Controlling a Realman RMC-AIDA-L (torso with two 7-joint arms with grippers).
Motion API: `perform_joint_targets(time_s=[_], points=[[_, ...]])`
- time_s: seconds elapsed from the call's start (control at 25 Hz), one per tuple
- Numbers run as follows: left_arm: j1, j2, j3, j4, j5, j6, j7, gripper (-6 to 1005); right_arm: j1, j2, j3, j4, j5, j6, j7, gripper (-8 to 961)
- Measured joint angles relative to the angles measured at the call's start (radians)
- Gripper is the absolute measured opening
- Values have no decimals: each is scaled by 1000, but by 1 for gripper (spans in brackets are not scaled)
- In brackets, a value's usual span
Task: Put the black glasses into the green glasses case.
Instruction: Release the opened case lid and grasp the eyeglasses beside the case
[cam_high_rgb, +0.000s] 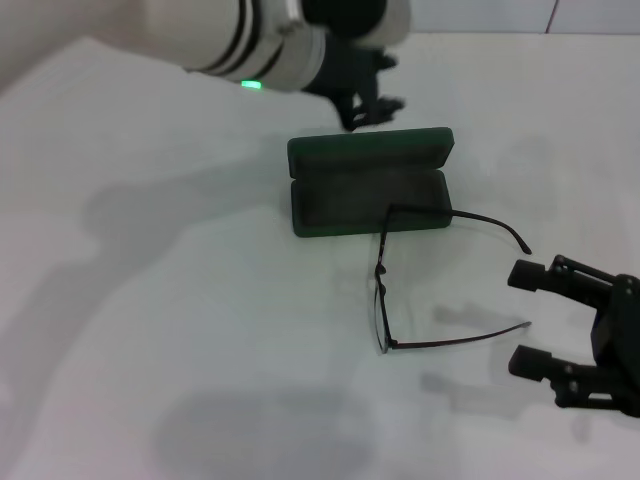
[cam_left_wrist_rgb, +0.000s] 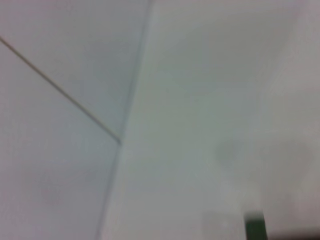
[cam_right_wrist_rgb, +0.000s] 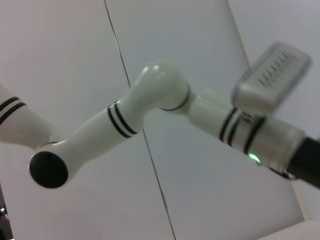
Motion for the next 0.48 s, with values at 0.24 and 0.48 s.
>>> perform_joint_targets(time_s=[0.24,0.48], points=[[142,4,-182,152,-450,-1,48,406,53,-33,0,-32,-4,17,91,869],[336,4,-307,133,-890,42,188,403,152,-75,-6,-204,-107,84,478,869]])
